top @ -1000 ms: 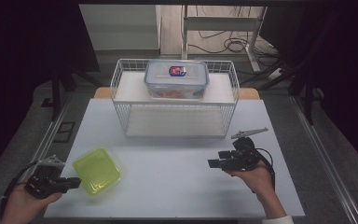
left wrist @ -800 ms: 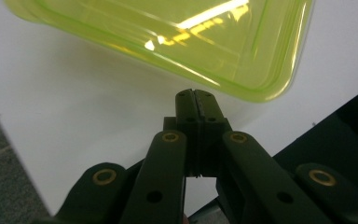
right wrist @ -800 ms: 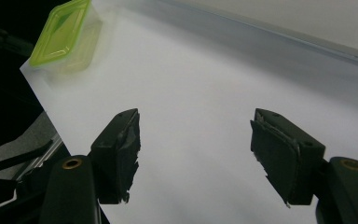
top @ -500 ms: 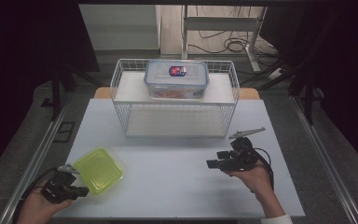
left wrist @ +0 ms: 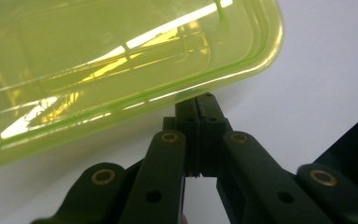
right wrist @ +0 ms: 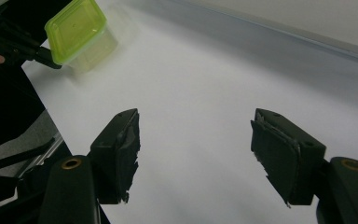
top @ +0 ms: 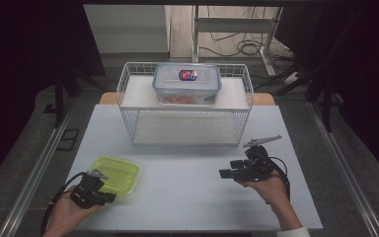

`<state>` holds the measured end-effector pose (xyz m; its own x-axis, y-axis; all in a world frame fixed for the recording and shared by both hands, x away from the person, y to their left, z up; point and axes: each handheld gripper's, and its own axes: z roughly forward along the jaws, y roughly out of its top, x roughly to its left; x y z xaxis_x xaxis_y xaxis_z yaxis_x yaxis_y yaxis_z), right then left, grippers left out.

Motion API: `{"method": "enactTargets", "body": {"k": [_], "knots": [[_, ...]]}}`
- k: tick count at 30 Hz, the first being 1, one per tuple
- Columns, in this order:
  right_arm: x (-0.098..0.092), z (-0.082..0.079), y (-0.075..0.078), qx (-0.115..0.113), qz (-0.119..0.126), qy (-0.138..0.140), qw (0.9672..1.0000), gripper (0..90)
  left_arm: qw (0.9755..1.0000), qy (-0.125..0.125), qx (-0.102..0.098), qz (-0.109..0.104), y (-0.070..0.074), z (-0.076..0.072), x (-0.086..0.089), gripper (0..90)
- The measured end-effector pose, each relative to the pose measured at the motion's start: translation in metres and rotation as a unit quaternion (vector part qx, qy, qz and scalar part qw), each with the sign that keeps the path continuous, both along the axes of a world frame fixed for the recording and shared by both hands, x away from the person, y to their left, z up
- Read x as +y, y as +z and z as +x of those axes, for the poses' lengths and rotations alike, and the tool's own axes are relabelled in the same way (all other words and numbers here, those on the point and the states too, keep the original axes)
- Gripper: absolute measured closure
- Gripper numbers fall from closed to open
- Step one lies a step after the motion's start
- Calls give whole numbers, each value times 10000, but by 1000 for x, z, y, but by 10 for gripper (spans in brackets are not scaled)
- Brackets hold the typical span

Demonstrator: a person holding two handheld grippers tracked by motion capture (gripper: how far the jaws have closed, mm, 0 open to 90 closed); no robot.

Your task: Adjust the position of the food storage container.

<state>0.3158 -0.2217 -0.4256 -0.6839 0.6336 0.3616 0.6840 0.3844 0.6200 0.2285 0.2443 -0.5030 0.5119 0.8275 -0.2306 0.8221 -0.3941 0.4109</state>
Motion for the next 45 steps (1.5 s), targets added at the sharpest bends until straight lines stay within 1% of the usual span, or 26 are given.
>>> {"method": "enactTargets", "body": {"k": [3,5,7,8,10,11,12,14,16,18,19,20,22,26,27,28,29,30,31,34,35,36,37,40,44,45], "knots": [[-2,0,0,10,-5,-9,10000,326,10000,-12,5,-39,-1,0,-3,894],[-3,0,0,1,2,-12,10000,326,10000,-40,-13,-40,2,-3,-2,894],[-5,0,1,-3,23,-44,10000,325,9999,8,-80,-106,11,-8,10,894],[-5,0,1,-3,23,-44,10000,325,9999,8,-80,-106,11,-8,10,895],[-7,0,1,-9,30,-64,10000,325,9997,150,-137,-167,20,-9,23,895],[-7,1,2,-7,27,-74,10000,326,9992,284,-189,-200,24,-10,30,895],[-7,1,2,-5,39,-80,10000,326,9991,322,-223,-141,28,-9,38,895],[-8,1,2,-13,45,-86,10000,325,9980,523,-330,-92,35,-7,53,895],[-9,2,3,-7,56,-101,9999,325,9963,762,-391,22,39,-2,66,896],[-9,2,3,2,52,-113,9999,326,9947,960,-360,45,38,6,78,897],[-9,3,3,10,50,-104,9999,325,9933,1103,-315,161,34,14,86,897],[-9,3,3,10,50,-104,9999,325,9933,1103,-315,161,34,14,86,897],[-8,3,2,9,37,-92,10000,325,9915,1239,-288,286,30,23,92,897],[-7,4,1,23,24,-84,10000,323,9885,1439,-228,412,23,38,100,897],[-8,4,2,16,24,-96,10000,323,9882,1453,-192,438,21,41,101,898],[-8,4,2,13,29,-97,9999,323,9888,1412,-105,464,16,45,100,898],[-8,4,2,13,29,-97,9999,323,9888,1412,-105,464,16,45,100,898],[-9,4,2,11,30,-103,9999,322,9892,1394,-57,452,14,46,99,898],[-10,4,2,7,33,-108,9999,322,9908,1311,16,338,12,48,95,898],[-11,4,2,9,32,-123,9999,322,9913,1277,44,326,10,49,89,898],[-12,4,1,18,35,-145,9999,322,9920,1237,76,249,8,49,84,898],[-12,4,1,18,35,-145,9999,322,9920,1237,76,249,8,49,84,898],[-13,3,2,19,37,-152,9999,321,9931,1141,94,240,8,49,79,898],[-13,3,2,12,31,-150,9999,321,9938,1091,94,197,9,48,74,898],[-12,3,2,22,13,-134,9999,321,9952,971,128,89,8,46,64,898],[-12,3,2,27,4,-125,9999,321,9956,932,125,8,7,46,57,898]]}}
